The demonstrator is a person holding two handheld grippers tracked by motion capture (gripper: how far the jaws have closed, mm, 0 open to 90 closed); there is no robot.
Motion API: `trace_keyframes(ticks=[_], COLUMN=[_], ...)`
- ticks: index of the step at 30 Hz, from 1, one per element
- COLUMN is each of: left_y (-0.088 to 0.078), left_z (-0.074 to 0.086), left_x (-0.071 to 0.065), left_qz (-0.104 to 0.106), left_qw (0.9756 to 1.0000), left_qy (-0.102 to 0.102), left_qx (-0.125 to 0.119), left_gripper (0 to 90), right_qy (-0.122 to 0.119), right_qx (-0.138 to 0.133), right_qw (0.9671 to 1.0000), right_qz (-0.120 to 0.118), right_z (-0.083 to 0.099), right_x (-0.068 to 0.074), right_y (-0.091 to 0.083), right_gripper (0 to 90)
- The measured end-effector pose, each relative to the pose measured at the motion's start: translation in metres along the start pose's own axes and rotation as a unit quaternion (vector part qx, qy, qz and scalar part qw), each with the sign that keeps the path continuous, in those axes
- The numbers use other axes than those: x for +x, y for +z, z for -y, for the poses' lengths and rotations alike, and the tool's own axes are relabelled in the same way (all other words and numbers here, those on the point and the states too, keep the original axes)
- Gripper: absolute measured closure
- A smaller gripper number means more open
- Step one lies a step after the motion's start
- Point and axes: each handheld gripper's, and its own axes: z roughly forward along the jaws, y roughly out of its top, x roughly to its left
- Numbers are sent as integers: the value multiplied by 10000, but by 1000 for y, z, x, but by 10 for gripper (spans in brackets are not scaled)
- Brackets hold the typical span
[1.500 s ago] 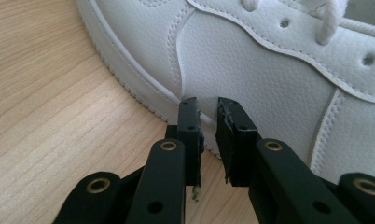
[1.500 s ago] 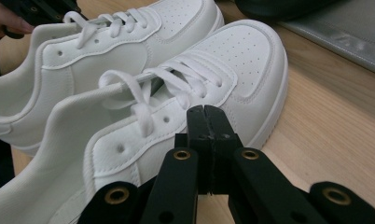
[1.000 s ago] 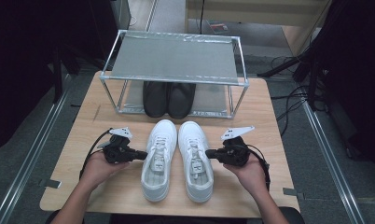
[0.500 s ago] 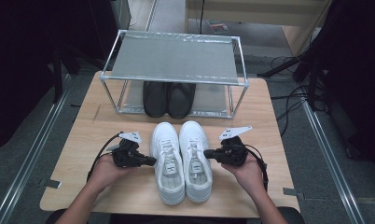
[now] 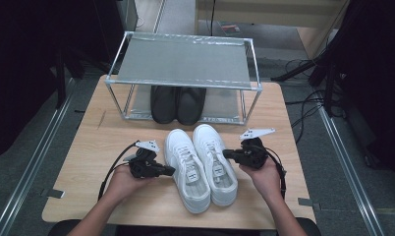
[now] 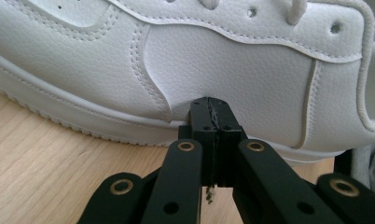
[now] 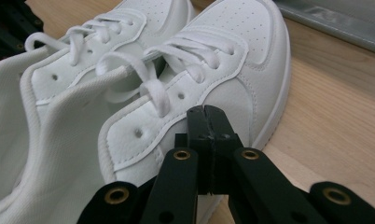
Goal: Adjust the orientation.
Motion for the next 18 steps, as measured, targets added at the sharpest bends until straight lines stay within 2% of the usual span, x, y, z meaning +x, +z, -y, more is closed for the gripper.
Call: trace_keyframes(ticks=[4, 8, 11, 12, 15, 18], left_y=[1, 1, 3, 6, 10, 8], left_z=[0, -1, 0, 0, -2, -2], left_x=[-1, -2, -3, -5, -12, -11], left_qz=[31, -25, 29, 122, 187, 212], left_qw=[10000, 10000, 10000, 9999, 9996, 9995], left_qy=[-36, -42, -16, 8, 199, 199], left_qx=[-6, 10, 20, 20, 111, 145], left_gripper=[900, 900, 900, 900, 900, 899], right_qy=[10, -17, 4, 15, 93, 230], right_qx=[-66, -71, -95, -91, -171, -238], right_qw=[10000, 9999, 9998, 9998, 9993, 9990], right_qz=[59, 108, 146, 170, 306, 303], right_z=[-2, -4, -5, -5, -4, -4], right_x=[-5, -6, -8, -8, -13, -18], right_y=[3, 5, 5, 4, 2, -1], right_gripper=[900, 900, 900, 900, 887, 857])
